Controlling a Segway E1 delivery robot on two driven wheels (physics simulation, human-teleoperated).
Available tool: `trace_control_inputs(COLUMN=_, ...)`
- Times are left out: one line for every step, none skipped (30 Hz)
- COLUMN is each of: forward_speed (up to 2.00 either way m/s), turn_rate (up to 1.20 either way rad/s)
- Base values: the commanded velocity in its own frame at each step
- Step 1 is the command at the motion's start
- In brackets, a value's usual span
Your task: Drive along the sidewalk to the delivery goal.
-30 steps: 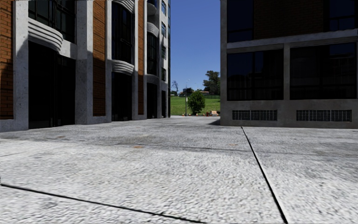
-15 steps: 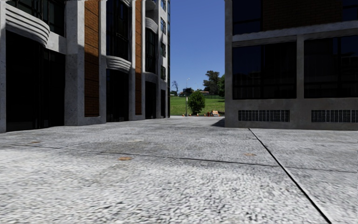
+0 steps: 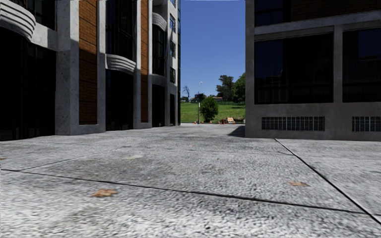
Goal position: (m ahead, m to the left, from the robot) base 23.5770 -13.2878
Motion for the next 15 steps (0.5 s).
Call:
trace_control_inputs(forward_speed=2.0, turn_rate=0.0)
trace_control_inputs(forward_speed=2.0, turn_rate=0.0)
trace_control_inputs(forward_speed=2.0, turn_rate=0.0)
trace_control_inputs(forward_speed=2.0, turn_rate=0.0)
trace_control_inputs(forward_speed=2.0, turn_rate=0.0)
trace_control_inputs(forward_speed=2.0, turn_rate=0.0)
trace_control_inputs(forward_speed=2.0, turn_rate=0.0)
trace_control_inputs(forward_speed=2.0, turn_rate=0.0)
trace_control_inputs(forward_speed=2.0, turn_rate=0.0)
trace_control_inputs(forward_speed=2.0, turn_rate=0.0)
trace_control_inputs(forward_speed=2.0, turn_rate=0.0)
trace_control_inputs(forward_speed=2.0, turn_rate=0.0)
trace_control_inputs(forward_speed=2.0, turn_rate=0.0)
trace_control_inputs(forward_speed=2.0, turn_rate=0.0)
trace_control_inputs(forward_speed=2.0, turn_rate=0.0)
